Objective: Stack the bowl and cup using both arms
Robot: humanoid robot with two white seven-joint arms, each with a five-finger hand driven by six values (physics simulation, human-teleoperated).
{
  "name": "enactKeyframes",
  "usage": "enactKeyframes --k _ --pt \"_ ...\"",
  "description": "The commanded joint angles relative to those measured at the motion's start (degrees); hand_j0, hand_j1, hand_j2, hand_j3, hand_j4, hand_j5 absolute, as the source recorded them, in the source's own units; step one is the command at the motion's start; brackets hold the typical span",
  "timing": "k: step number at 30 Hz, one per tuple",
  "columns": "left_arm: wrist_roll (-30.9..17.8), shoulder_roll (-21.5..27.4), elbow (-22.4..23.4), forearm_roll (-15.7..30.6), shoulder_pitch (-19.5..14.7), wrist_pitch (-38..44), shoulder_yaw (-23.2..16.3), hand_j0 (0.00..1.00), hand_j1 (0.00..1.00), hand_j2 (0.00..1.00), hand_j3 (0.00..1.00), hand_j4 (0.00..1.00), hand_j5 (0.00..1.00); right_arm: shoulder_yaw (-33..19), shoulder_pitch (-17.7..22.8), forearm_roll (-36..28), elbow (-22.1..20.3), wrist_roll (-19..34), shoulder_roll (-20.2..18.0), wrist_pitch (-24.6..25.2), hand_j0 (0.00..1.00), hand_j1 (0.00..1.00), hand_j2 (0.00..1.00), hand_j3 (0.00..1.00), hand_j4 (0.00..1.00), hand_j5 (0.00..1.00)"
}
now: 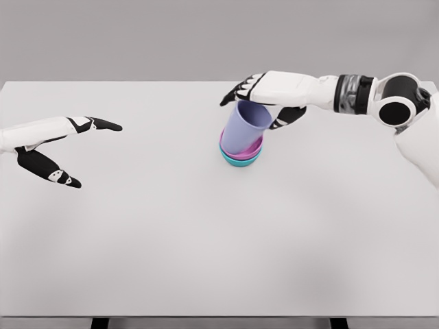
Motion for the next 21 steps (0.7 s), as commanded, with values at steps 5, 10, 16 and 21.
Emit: enactKeyframes --k 5,10,16,21 --pt "0.0 0.1 0.0 0.5 0.0 0.1 0.0 1.0 1.0 1.0 1.0 1.0 1.0 -4.7 -0.1 -1.0 -4.4 0.0 -2.7 0.2 1.0 1.0 1.0 1.0 1.0 1.0" --pt "0.0 0.1 -0.1 0.5 0.0 0.1 0.0 1.0 1.0 1.0 1.0 1.0 1.0 -9.0 0.6 -2.7 -7.5 0.0 -8.8 0.2 1.0 1.0 1.0 1.0 1.0 1.0" --pt "0.0 0.1 -0.1 0.5 0.0 0.1 0.0 1.0 1.0 1.0 1.0 1.0 1.0 -9.4 12.2 -7.8 -6.0 0.0 -21.5 0.2 1.0 1.0 1.0 1.0 1.0 1.0" --pt "0.0 0.1 -0.1 0.5 0.0 0.1 0.0 1.0 1.0 1.0 1.0 1.0 1.0 -11.7 14.9 -7.7 -3.3 0.0 -22.9 0.2 1.0 1.0 1.0 1.0 1.0 1.0"
